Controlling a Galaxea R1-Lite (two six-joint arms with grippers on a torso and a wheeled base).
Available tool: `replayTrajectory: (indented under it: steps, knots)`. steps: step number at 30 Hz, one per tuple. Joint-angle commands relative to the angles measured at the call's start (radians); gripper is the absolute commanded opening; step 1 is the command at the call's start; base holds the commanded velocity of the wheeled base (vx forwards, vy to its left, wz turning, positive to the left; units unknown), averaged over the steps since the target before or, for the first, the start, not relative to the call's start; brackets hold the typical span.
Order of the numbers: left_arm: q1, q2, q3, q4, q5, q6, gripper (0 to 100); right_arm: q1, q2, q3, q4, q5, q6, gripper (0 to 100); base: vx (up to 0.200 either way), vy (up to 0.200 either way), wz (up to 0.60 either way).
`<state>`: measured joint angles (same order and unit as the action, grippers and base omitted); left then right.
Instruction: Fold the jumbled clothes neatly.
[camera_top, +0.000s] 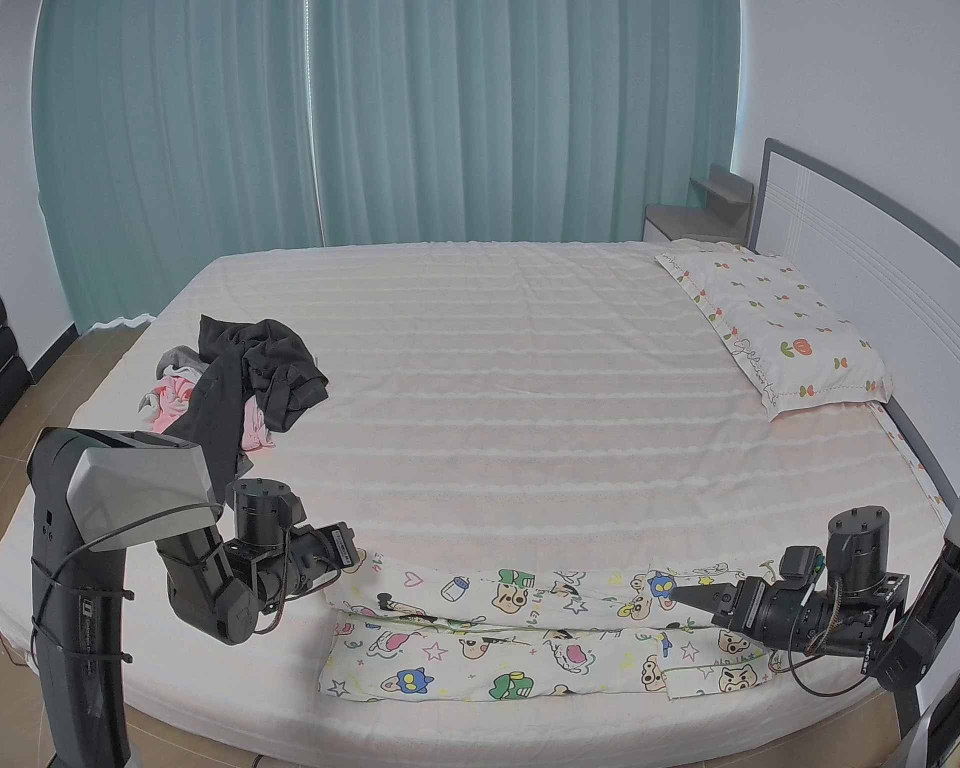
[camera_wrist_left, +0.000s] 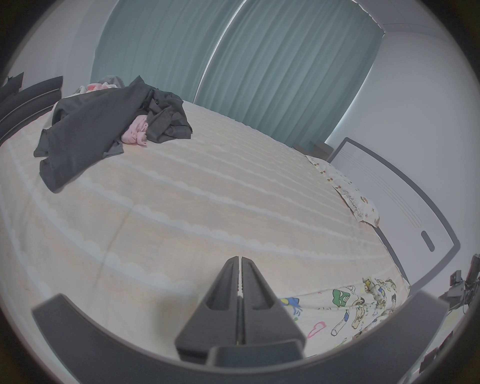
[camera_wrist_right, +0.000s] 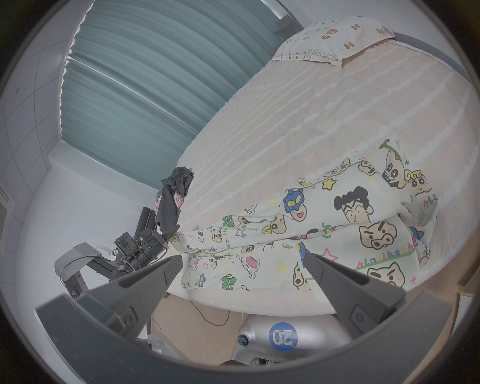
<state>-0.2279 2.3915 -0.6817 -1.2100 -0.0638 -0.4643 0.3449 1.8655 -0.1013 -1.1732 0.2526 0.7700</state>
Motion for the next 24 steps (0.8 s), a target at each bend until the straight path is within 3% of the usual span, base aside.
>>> replayTrajectory:
  steps: [1, 13, 14, 21, 24]
  knots:
    - [0.007, 0.008, 0.005, 0.000, 0.001, -0.001, 0, 0.000, 0.001, 0.000, 0.000, 0.001, 0.000, 100, 0.000, 0.000, 0.00]
    - [-0.011, 0.038, 0.074, 0.009, -0.005, 0.027, 0, -0.001, 0.001, 0.000, 0.000, 0.001, 0.000, 100, 0.000, 0.000, 0.00]
    - [-0.011, 0.038, 0.077, 0.007, -0.005, 0.027, 100, -0.001, 0.001, 0.002, 0.000, 0.001, 0.000, 100, 0.000, 0.000, 0.00]
    - [0.041, 0.009, 0.129, 0.010, -0.010, 0.041, 100, -0.001, 0.000, 0.008, 0.000, 0.001, 0.000, 100, 0.000, 0.000, 0.00]
    - [0.044, -0.029, 0.188, 0.009, -0.047, 0.056, 100, 0.000, -0.002, 0.009, 0.000, -0.001, -0.001, 100, 0.000, 0.000, 0.00]
